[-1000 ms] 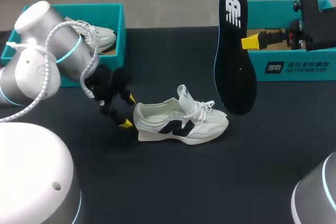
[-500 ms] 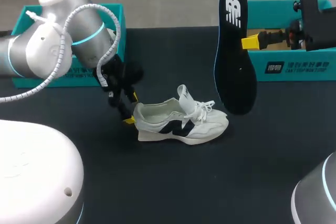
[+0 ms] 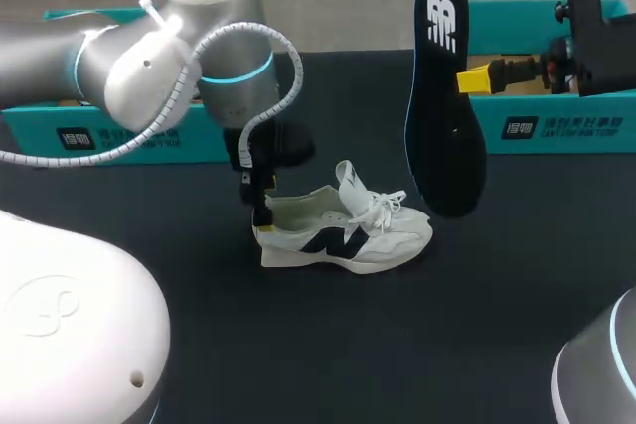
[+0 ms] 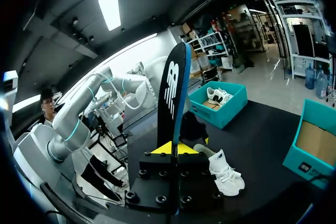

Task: Take the shoe out of the shoebox, open the shoe tongue, remove and reinsert the insole, then place the shoe into the shoebox

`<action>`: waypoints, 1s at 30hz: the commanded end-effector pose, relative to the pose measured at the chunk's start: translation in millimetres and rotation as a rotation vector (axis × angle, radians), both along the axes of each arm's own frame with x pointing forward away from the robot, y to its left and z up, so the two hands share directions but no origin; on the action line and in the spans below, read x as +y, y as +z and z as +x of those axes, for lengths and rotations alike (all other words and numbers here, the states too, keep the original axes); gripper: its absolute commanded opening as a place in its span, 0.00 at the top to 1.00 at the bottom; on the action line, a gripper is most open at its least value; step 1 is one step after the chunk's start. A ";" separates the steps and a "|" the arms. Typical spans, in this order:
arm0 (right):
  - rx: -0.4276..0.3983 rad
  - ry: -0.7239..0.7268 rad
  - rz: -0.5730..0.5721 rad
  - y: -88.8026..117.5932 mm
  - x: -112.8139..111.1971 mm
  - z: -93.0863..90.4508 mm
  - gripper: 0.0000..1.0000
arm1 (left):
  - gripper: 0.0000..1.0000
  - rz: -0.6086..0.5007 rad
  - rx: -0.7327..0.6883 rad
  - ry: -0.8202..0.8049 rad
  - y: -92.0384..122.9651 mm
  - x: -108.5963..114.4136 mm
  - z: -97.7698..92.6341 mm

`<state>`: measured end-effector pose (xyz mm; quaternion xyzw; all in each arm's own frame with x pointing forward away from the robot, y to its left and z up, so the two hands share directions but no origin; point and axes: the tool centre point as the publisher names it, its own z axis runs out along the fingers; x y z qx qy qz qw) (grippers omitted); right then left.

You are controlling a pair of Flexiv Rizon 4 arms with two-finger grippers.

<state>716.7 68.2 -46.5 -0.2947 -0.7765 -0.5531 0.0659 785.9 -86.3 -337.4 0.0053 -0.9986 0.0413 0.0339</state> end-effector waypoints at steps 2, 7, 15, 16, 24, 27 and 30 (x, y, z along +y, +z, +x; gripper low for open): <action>0.001 0.000 -0.001 -0.6 1.3 0.9 1.00 | 0.00 0.088 -0.020 -0.005 -0.3 -3.8 0.6; 0.001 0.000 -0.001 -0.6 1.3 0.9 1.00 | 0.00 0.063 -0.037 0.021 1.9 -2.1 -0.4; 0.001 0.000 -0.001 -0.6 1.3 0.9 1.00 | 0.00 0.063 -0.037 0.021 1.9 -2.1 -0.4; 0.001 0.000 -0.001 -0.6 1.3 0.9 1.00 | 0.00 0.063 -0.037 0.021 1.9 -2.1 -0.4; 0.001 0.000 -0.001 -0.6 1.3 0.9 1.00 | 0.00 0.063 -0.037 0.021 1.9 -2.1 -0.4; 0.001 0.000 -0.001 -0.6 1.3 0.9 1.00 | 0.00 0.063 -0.037 0.021 1.9 -2.1 -0.4; 0.001 0.000 -0.001 -0.6 1.3 0.9 1.00 | 0.00 0.063 -0.037 0.021 1.9 -2.1 -0.4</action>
